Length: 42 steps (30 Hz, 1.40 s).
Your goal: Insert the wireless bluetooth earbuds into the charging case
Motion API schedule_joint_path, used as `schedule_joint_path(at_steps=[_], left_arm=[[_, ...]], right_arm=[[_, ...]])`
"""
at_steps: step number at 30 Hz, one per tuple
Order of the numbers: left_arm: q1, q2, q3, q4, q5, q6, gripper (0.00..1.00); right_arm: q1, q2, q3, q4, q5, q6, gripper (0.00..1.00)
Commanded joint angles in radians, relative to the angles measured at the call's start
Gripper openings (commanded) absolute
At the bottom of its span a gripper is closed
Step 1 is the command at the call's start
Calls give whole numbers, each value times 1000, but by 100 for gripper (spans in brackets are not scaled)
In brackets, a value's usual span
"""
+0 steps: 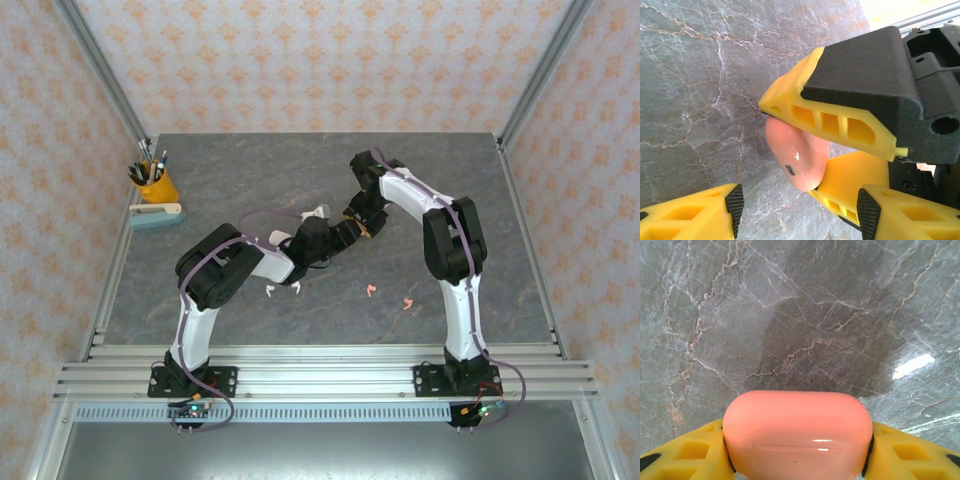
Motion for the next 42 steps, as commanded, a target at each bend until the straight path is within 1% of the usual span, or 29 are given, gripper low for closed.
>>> schedule_joint_path(at_steps=[1,4,17,33,39,42], left_arm=[[-11,43,46,32,-8,-21,63],[-12,48,41,51,-14,-31,61],[-13,51,-4,135,-65,-82,58],[-12,84,40,141,-88,-97,52],[-11,99,66,134,-91,-95,47],[-7,108,76,131,-95,-97,41]], right_arm=[[29,-47,18,-28,-48,17,53],[29,-45,18,-28,-48,19,53],[21,-49,12,7,-93,64,53],[19,-64,-16,19,-112,74,53],[20,-66,-23,15,-111,69,53],[19,-66,-25,11,-108,66,53]])
